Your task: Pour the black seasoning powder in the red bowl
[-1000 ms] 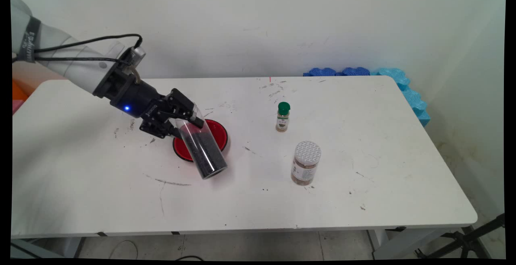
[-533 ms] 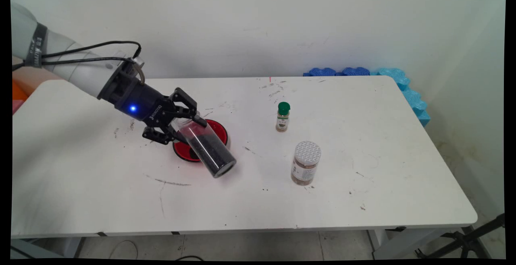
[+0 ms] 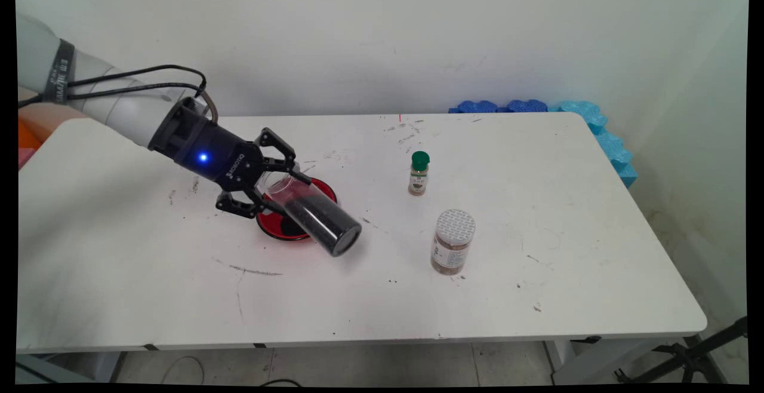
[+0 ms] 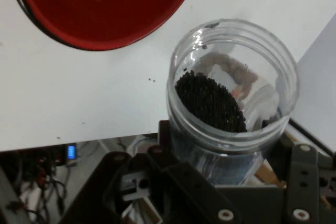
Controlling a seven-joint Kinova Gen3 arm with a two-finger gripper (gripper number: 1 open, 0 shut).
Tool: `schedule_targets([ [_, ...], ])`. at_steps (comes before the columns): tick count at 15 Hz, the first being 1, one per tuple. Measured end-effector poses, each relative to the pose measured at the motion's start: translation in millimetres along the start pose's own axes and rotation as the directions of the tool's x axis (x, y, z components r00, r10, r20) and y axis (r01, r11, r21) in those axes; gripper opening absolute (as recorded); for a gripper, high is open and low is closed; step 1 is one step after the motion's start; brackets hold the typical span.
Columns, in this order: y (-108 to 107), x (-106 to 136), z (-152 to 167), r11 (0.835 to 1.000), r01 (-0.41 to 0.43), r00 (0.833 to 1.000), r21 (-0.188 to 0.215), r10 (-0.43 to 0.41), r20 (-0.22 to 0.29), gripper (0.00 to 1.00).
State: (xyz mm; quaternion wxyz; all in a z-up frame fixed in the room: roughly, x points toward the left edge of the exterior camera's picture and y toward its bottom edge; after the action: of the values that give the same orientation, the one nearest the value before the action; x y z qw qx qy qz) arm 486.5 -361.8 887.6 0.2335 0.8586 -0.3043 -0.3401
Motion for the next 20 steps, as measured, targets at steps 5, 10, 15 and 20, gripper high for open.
schedule_targets([
  [5,0.6,3.1,2.1,0.99,0.137,0.991,-0.038,-0.137,0.009,0.0],
  [10,1.2,5.6,3.3,0.962,0.264,0.964,-0.074,-0.263,0.021,0.0],
  [15,1.6,6.6,3.8,0.926,0.365,0.931,-0.101,-0.363,0.037,0.0],
  [20,1.2,7.3,3.4,0.895,0.43,0.903,-0.117,-0.427,0.051,0.0],
])
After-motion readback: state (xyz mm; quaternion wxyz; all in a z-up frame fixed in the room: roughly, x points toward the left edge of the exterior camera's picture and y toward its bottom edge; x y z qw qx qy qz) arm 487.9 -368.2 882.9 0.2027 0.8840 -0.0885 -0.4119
